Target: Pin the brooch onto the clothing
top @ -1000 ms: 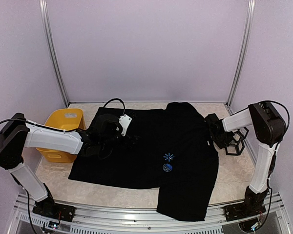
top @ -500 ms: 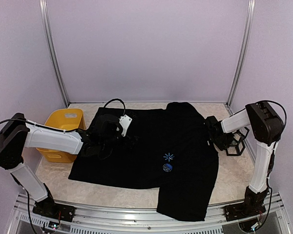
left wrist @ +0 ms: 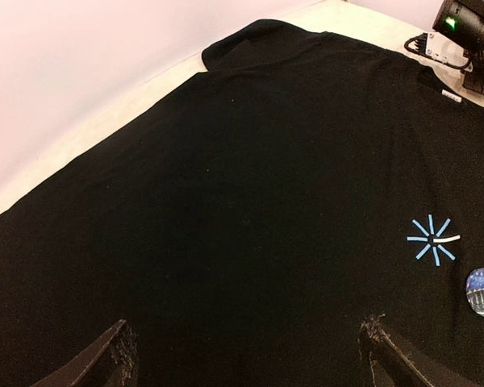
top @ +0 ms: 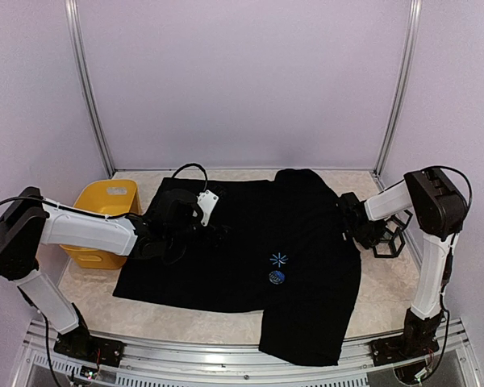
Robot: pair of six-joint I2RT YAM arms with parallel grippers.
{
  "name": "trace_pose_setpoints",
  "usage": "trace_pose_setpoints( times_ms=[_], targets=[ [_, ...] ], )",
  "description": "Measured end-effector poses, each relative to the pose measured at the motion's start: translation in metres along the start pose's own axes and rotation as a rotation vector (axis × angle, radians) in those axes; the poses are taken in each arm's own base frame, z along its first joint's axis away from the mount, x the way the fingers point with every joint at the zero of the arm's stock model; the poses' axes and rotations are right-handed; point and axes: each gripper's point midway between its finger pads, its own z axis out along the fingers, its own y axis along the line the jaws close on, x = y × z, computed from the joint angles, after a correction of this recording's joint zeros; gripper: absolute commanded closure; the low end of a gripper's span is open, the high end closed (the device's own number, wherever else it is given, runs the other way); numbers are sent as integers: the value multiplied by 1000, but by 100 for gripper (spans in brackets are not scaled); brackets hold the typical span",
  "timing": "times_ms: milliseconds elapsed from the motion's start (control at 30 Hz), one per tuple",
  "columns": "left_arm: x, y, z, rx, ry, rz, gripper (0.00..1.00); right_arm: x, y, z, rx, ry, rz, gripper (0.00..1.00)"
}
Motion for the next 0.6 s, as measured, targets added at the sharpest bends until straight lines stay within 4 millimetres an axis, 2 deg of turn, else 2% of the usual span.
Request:
trace_pose_setpoints(
  times_ms=[200, 600],
  targets=[
    [0, 0, 0, 0, 0, 0, 10, 1, -1, 2, 1, 5, -2, 97],
    [0, 0, 0, 0, 0, 0, 10, 3, -4, 4, 8, 14, 3, 100]
  ],
)
